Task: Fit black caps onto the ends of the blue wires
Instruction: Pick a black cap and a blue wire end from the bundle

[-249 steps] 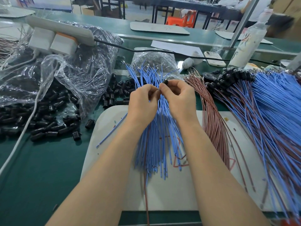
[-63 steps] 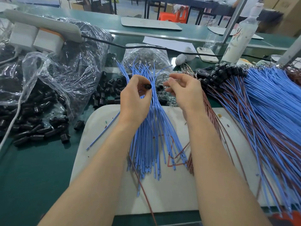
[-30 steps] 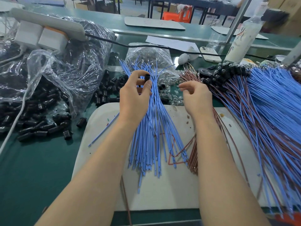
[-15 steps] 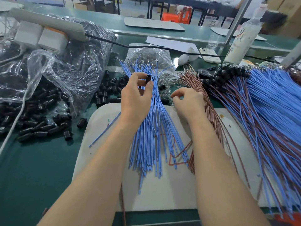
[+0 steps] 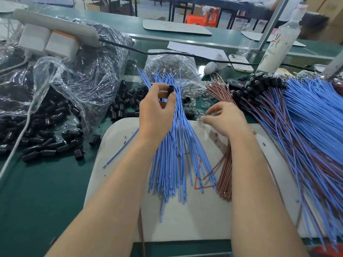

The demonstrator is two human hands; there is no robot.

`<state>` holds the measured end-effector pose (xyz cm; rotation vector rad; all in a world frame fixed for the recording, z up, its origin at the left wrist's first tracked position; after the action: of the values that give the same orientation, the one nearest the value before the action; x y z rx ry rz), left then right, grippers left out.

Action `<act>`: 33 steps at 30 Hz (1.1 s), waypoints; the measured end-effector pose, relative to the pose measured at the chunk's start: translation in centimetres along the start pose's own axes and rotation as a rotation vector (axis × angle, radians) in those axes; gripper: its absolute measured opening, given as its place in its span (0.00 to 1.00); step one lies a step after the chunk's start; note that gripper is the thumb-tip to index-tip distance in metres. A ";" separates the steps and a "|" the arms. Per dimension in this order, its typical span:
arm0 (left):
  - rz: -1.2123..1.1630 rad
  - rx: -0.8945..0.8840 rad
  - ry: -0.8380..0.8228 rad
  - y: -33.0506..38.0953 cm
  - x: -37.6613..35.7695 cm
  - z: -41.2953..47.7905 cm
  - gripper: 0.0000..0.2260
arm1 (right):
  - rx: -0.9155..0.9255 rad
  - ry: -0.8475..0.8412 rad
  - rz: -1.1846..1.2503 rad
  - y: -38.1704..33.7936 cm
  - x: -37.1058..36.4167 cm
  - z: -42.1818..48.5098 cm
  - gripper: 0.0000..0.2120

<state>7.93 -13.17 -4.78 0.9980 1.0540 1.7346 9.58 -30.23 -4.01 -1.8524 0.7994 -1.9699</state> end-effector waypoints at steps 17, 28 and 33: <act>0.002 0.010 0.003 0.3 0.0 -0.2 0.03 | 0.202 0.119 0.171 -1.0 -1.0 -0.2 0.04; 0.036 -0.050 -0.012 0.1 -0.2 -0.1 0.05 | 0.178 0.020 -0.077 -2.4 -3.2 -0.3 0.06; 0.031 -0.048 -0.025 0.1 -0.2 -0.1 0.06 | 0.171 0.078 0.127 -1.9 -2.5 -0.2 0.06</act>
<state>7.89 -13.43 -4.72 1.0088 0.9816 1.7602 9.92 -27.27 -4.90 -1.5977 0.7270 -1.9748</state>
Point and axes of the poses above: each hand's wrist, its own z-axis towards the middle knuckle, its own x-axis out of the back of the hand, y = z × x, the point moved 1 cm from there along z, towards the middle knuckle, and after that the axes turned 2 degrees about x, right-handed, at the moved point
